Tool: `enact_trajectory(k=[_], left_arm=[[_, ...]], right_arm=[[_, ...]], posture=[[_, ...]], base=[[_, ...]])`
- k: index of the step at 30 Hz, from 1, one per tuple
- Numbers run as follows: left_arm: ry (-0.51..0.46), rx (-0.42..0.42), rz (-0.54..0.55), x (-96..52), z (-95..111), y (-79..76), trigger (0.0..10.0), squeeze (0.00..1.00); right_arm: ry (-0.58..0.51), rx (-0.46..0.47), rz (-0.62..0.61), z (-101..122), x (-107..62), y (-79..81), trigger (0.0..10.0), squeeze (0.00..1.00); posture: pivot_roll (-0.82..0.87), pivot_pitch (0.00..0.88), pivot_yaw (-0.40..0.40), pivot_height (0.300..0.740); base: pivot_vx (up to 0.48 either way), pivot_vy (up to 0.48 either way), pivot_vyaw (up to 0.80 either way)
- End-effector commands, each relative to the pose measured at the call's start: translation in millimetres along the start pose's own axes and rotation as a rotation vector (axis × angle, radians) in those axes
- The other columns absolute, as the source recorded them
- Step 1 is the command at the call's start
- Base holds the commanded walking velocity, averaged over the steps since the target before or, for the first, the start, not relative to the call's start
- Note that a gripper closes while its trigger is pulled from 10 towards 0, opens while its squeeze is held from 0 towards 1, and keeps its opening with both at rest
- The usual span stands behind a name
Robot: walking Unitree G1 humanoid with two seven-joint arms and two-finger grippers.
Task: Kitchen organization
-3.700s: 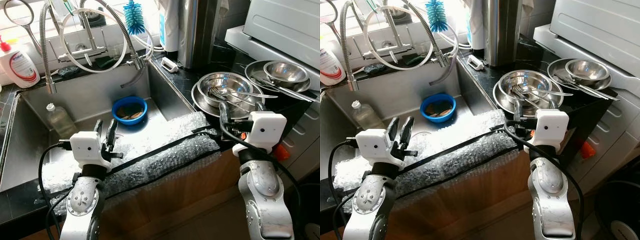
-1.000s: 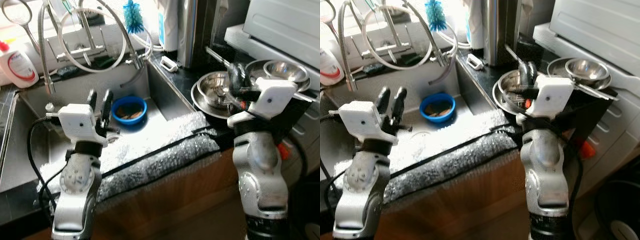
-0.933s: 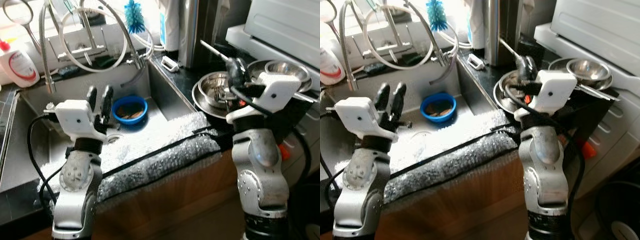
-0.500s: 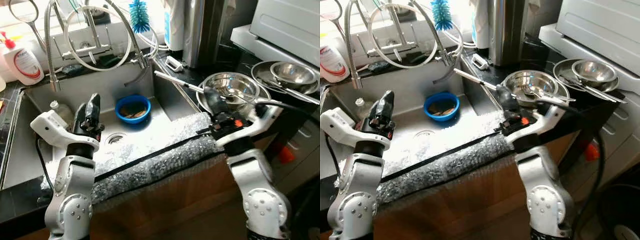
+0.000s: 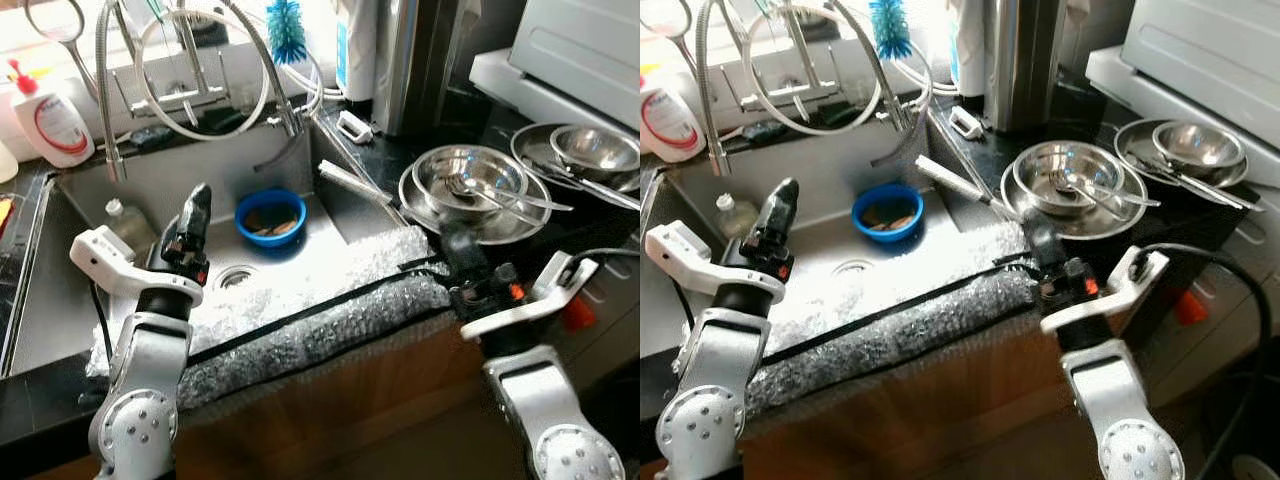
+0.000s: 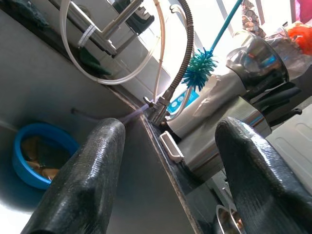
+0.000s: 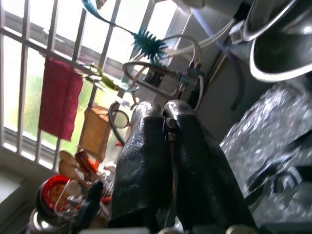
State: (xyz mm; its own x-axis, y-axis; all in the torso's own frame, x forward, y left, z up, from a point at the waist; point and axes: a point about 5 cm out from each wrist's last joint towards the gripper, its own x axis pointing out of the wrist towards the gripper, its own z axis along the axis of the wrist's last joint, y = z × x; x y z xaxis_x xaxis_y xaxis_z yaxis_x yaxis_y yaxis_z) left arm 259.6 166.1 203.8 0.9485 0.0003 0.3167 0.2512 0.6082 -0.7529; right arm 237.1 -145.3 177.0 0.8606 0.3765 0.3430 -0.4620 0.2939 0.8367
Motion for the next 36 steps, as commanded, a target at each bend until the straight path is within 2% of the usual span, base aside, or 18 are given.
enact_trajectory(k=[1,3,9,13,20,36], left_arm=[[-0.001,-0.053,0.005,-4.3,-3.4,-2.6,10.0,0.0],[0.009,-0.072,-0.019,-4.5,-3.7,-5.0,10.0,0.0],[0.028,-0.082,-0.041,-4.1,-5.6,-8.5,10.0,0.0],[0.043,-0.063,-0.053,-4.5,-8.6,-10.0,10.0,0.0],[0.064,-0.057,-0.107,-4.6,-12.4,-17.6,10.0,0.0],[0.151,-0.102,-0.191,-10.0,-23.5,-29.4,10.0,0.0]], right_arm=[[0.022,0.048,0.06,-2.4,-0.3,7.6,10.0,0.0],[0.05,0.085,0.092,-2.8,-5.1,10.1,10.0,0.0],[0.072,0.102,0.141,-4.0,-9.4,15.1,10.0,0.0],[0.138,0.095,0.14,-12.9,-12.0,14.8,10.0,0.0],[0.174,0.131,0.135,-19.2,-17.1,13.1,10.0,0.0],[0.223,0.18,0.182,-28.3,-16.0,14.6,10.0,0.0]], posture=[[-0.16,0.042,0.092,0.74],[-0.16,0.045,0.092,0.74],[-0.16,0.051,0.09,0.74],[-0.15,0.057,0.088,0.74],[-0.15,0.063,0.087,0.74],[-0.15,0.065,0.089,0.74]], base=[[0.0,0.0,0.0],[0.0,0.0,0.0],[0.0,0.0,0.0],[0.0,0.0,0.0],[0.0,0.0,0.0],[0.0,0.0,0.0]])
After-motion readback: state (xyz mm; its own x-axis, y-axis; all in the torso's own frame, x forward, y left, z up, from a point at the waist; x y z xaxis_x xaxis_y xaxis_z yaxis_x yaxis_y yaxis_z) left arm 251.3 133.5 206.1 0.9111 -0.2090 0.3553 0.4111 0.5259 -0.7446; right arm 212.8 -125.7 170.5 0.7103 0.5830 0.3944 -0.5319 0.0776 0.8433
